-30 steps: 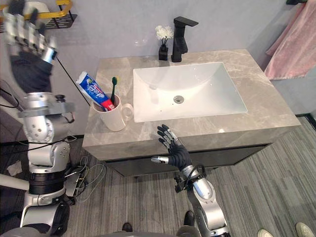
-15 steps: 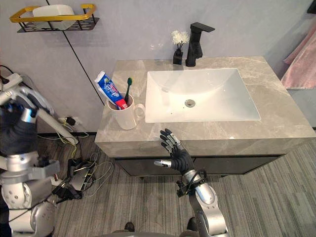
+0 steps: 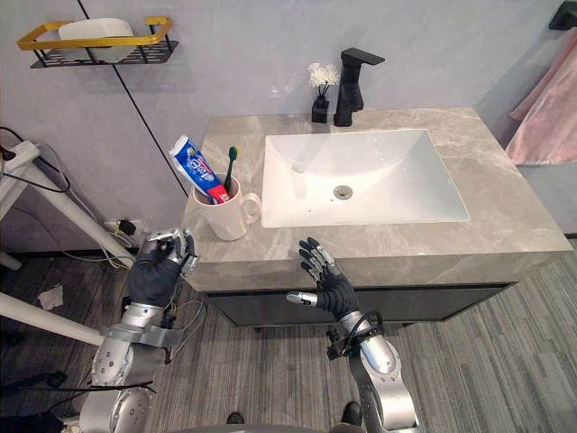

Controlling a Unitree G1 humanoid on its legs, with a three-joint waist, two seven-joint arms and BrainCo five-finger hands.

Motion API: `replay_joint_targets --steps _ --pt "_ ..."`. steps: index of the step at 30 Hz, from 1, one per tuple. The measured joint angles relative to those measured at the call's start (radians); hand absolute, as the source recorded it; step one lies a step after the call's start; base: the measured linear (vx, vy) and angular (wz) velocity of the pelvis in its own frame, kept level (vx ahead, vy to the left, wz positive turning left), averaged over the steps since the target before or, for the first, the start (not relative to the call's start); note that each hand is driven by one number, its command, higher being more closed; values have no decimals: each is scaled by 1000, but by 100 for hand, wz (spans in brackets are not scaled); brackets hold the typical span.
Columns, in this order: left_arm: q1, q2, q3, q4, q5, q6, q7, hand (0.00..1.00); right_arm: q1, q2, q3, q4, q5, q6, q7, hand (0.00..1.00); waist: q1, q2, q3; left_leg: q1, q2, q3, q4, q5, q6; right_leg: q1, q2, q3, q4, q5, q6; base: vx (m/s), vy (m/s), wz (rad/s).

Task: Organize washtable

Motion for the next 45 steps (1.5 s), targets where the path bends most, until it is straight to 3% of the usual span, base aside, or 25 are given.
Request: replay_joint_targets --steps 14,26,45 --pt "-2 22 -120 171 44 37 -26 100 0 0 32 0 1 0 -7 0 -1 -6 0 -1 2 24 0 -3 0 -16 2 22 0 1 1 -8 -3 -4" --pt "-53 33 -118 236 119 38 -18 100 -3 -1 52 0 2 0 -7 0 0 -16 0 -16 2 25 3 -3 0 -31 2 22 1 1 1 0 0 0" --pt "-99 43 -68 234 120 38 23 100 -2 -2 30 0 11 2 -22 0 -1 -17 0 -16 2 28 0 -4 0 -33 2 24 1 1 1 0 0 0"
